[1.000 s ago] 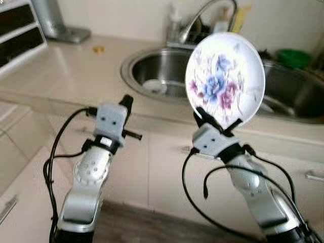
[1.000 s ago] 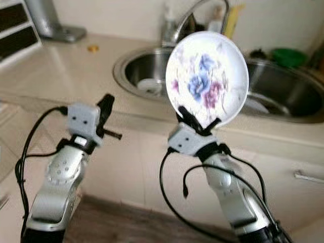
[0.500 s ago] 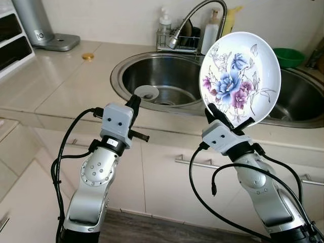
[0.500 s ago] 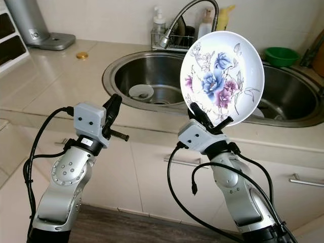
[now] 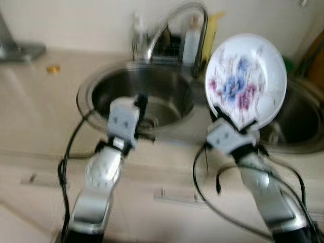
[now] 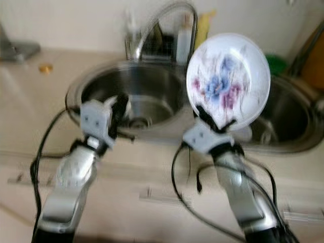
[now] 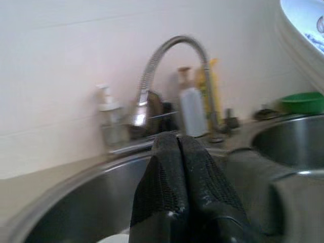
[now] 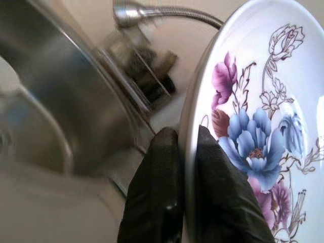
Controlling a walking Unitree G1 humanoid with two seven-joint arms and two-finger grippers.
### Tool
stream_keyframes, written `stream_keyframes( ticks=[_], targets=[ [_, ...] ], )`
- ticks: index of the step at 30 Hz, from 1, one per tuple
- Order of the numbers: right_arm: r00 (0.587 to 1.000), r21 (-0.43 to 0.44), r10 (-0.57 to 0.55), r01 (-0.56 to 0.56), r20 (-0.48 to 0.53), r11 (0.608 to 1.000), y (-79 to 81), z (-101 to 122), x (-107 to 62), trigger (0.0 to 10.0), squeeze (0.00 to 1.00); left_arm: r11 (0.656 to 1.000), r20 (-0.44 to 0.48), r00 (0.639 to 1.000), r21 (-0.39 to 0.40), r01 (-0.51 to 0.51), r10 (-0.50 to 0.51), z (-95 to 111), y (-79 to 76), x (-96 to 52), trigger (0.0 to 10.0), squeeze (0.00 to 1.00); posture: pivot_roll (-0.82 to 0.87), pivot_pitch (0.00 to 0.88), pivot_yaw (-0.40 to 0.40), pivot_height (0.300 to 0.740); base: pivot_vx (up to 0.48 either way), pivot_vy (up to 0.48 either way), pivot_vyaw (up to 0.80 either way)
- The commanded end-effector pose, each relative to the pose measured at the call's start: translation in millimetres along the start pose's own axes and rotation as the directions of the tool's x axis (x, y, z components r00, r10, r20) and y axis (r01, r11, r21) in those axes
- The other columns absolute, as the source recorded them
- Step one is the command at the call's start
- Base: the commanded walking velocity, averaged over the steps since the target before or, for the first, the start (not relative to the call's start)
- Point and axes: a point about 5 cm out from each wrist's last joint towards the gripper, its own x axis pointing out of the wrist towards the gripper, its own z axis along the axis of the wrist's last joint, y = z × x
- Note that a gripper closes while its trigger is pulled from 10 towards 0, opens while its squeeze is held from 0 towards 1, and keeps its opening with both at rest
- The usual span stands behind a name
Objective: Kitchen organization
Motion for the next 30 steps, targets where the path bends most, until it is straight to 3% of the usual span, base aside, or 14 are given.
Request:
stream_keyframes(
  ticks=[1,5,11,13,14,20,22,23,24,30],
  targets=[
    [0.999,0.009,-0.014,0.014,0.034,1.000,-4.7,5.6,2.8,10.0,0.00,1.000,0.005,1.000,0.006,-0.004,0.004,0.7,1.2,-0.8,10.0,0.00,0.10,0.000,-0.041,0.740,0.000,0.000,0.00],
    [1.000,0.036,-0.015,0.015,-0.001,0.999,-7.4,-0.3,4.4,10.0,0.00,1.000,0.005,1.000,0.005,-0.001,0.001,0.5,0.2,-0.8,10.0,0.00,0.10,0.000,-0.041,0.740,0.000,0.000,0.00],
    [0.984,0.064,-0.016,0.028,-0.177,0.998,-24.3,-32.7,8.4,10.0,0.00,1.000,0.003,1.000,0.010,0.003,-0.003,0.6,-0.4,-0.6,10.0,0.00,0.10,0.000,-0.042,0.740,0.000,0.000,0.00],
    [0.967,0.104,-0.034,0.062,-0.252,0.993,-36.1,-47.6,9.2,10.0,0.00,1.000,0.003,1.000,0.011,0.003,-0.003,0.5,-0.3,-0.5,10.0,0.00,0.10,0.000,-0.042,0.740,0.000,0.000,0.00],
    [0.942,0.127,-0.026,0.073,-0.336,0.989,-45.0,-63.8,8.5,10.0,0.00,1.000,0.004,1.000,0.011,0.003,-0.003,0.6,-0.2,-0.4,10.0,0.00,0.10,0.000,-0.042,0.740,0.000,0.000,0.00],
    [0.901,0.226,0.006,0.102,-0.433,0.969,-64.0,-86.7,5.0,10.0,0.00,1.000,0.004,1.000,0.013,0.003,-0.003,0.6,-0.6,-0.1,10.0,0.00,0.10,0.000,-0.043,0.740,0.000,0.000,0.00],
    [0.861,0.375,0.074,0.141,-0.503,0.916,-62.8,-100.3,0.3,10.0,0.00,1.000,0.004,1.000,0.013,0.003,-0.003,0.5,-0.6,0.0,10.0,0.00,0.10,0.000,-0.043,0.740,0.000,0.000,0.00],
    [0.861,0.375,0.074,0.141,-0.503,0.916,-62.8,-100.3,0.3,10.0,0.00,1.000,0.004,1.000,0.013,0.003,-0.003,0.5,-0.6,0.0,10.0,0.00,0.10,0.000,-0.043,0.740,0.000,0.000,0.00],
    [0.841,0.475,0.111,0.186,-0.530,0.860,-59.2,-105.5,-1.5,10.0,0.00,1.000,0.004,1.000,0.014,0.003,-0.003,0.5,-0.6,0.1,10.0,0.00,0.10,0.000,-0.043,0.740,0.000,0.000,0.00],
    [0.838,0.588,0.123,0.261,-0.532,0.765,-63.8,-113.1,1.9,10.0,0.00,1.000,0.004,1.000,0.015,0.002,-0.002,0.4,-0.2,0.3,10.0,0.00,0.10,0.000,-0.043,0.740,0.000,0.000,0.00]
  ],
)
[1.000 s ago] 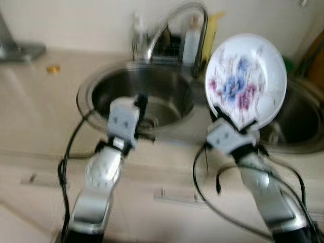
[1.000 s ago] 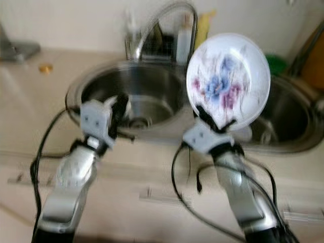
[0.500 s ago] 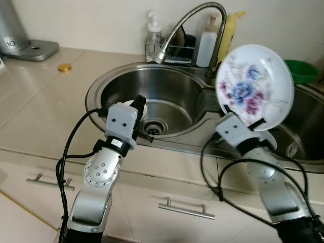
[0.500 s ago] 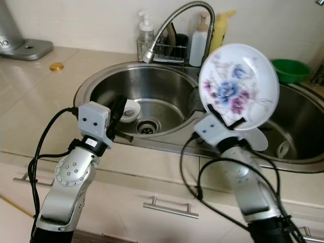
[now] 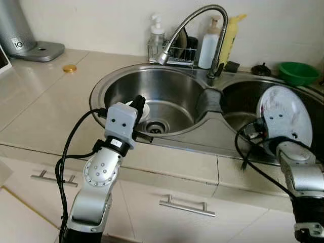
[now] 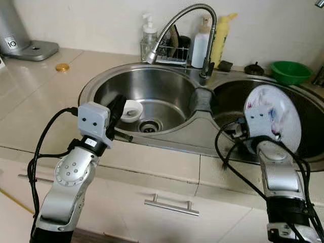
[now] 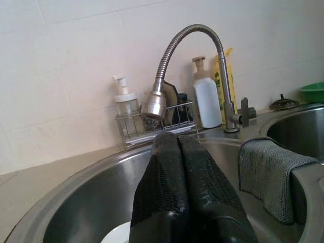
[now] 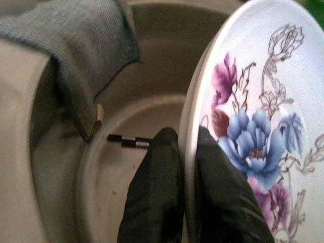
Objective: Kitchen organization
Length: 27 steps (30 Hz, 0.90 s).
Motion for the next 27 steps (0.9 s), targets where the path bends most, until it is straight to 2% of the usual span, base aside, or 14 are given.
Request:
stream_keyframes(
  ticks=[1,5,10,12,13,15,16,18,22,27],
  targets=[
    [1.000,0.044,0.004,-0.005,0.020,0.999,-4.4,8.5,2.4,10.0,0.00,1.000,0.004,1.000,0.014,0.000,-0.001,1.3,0.6,0.7,10.0,0.00,0.10,0.000,-0.043,0.740,0.000,0.000,0.00],
    [1.000,0.060,0.009,-0.008,-0.018,0.998,-8.3,5.2,4.9,10.0,0.00,1.000,0.005,1.000,0.014,0.004,-0.004,1.7,0.0,0.8,10.0,0.00,0.11,0.000,-0.044,0.740,0.000,0.000,0.00],
    [0.999,0.165,-0.022,0.030,-0.049,0.986,-16.9,2.0,8.3,10.0,0.00,1.000,0.002,1.000,0.014,0.002,-0.002,1.6,-0.3,0.8,10.0,0.00,0.11,0.000,-0.049,0.740,0.000,0.000,0.00],
    [0.998,0.170,-0.028,0.037,-0.053,0.985,-17.6,1.4,8.4,10.0,0.00,1.000,0.001,1.000,0.013,0.002,-0.002,1.5,-0.5,0.7,10.0,0.00,0.11,0.000,-0.049,0.740,0.000,0.000,0.00],
    [0.998,0.170,-0.031,0.040,-0.057,0.985,-17.5,0.6,8.2,10.0,0.31,1.000,0.000,1.000,0.013,0.003,-0.003,1.4,-0.8,0.6,10.0,0.00,0.11,0.000,-0.049,0.740,0.000,0.000,0.00],
    [0.998,0.176,-0.030,0.040,-0.060,0.984,-17.2,0.1,8.4,10.0,0.31,1.000,-0.001,1.000,0.012,0.003,-0.003,1.3,-0.8,0.6,10.0,0.00,0.11,0.000,-0.049,0.740,0.000,0.000,0.00],
    [0.998,0.179,-0.034,0.044,-0.060,0.983,-17.0,-0.1,8.3,10.0,1.00,1.000,-0.003,1.000,0.012,0.003,-0.003,1.0,-0.7,0.6,10.0,0.00,0.11,0.000,-0.049,0.740,0.000,0.000,0.00],
    [0.998,0.203,-0.029,0.038,-0.050,0.978,-16.1,0.5,7.8,10.0,1.00,1.000,-0.004,1.000,0.012,0.003,-0.003,0.7,-0.8,0.6,10.0,0.00,0.11,0.000,-0.049,0.740,0.000,0.000,0.00],
    [0.998,0.191,-0.028,0.037,-0.051,0.981,-12.7,0.6,6.8,10.0,1.00,1.000,-0.009,1.000,0.011,0.005,-0.005,0.2,-1.2,0.6,10.0,0.00,0.10,0.000,-0.048,0.740,0.000,0.000,0.00],
    [0.999,0.116,-0.020,0.023,-0.033,0.993,-6.4,4.8,3.3,10.0,1.00,1.000,-0.015,1.000,0.013,0.003,-0.003,-0.6,-1.1,0.3,10.0,0.00,0.10,0.000,-0.048,0.740,0.000,0.000,0.00]
  ],
)
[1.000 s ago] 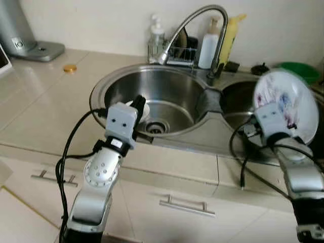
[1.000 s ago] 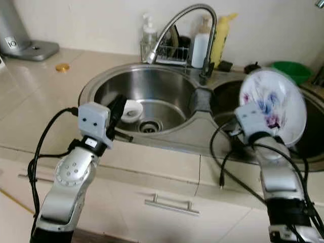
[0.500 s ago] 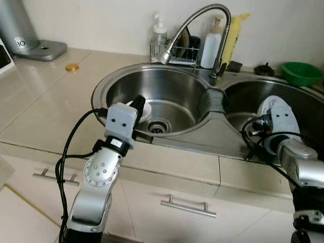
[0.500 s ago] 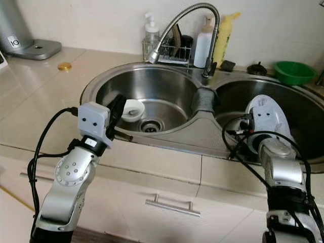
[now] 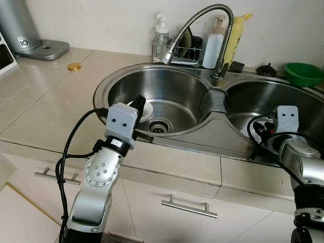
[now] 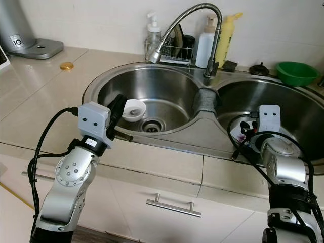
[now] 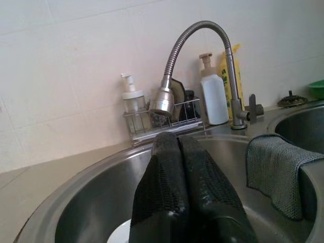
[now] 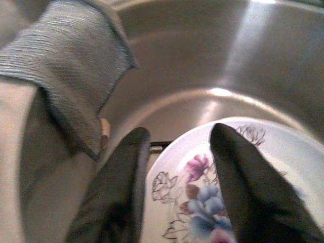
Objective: Kitchen organization
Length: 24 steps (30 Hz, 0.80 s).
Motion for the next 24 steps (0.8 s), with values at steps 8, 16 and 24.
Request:
stream_keyframes(
  ticks=[8,16,24],
  targets=[
    [0.986,-0.173,0.009,0.021,0.169,0.985,14.9,29.3,-17.0,10.0,1.00,1.000,-0.013,1.000,0.008,0.006,-0.006,-0.9,-0.6,-0.2,10.0,0.00,0.10,0.000,-0.047,0.740,0.000,0.000,0.00],
    [0.881,-0.301,-0.068,0.231,0.468,0.925,33.4,56.1,-52.3,10.0,1.00,1.000,-0.017,1.000,-0.022,-0.004,0.003,-1.0,-0.4,-0.1,10.0,0.00,0.10,0.000,-0.051,0.740,0.000,0.000,0.00],
    [0.862,-0.255,-0.117,0.272,0.494,0.928,61.8,28.0,-79.2,10.0,0.00,1.000,-0.031,0.999,-0.028,0.008,-0.009,-1.9,-1.8,-0.1,10.0,0.00,0.09,0.000,-0.048,0.740,0.000,0.231,0.00]
  ],
)
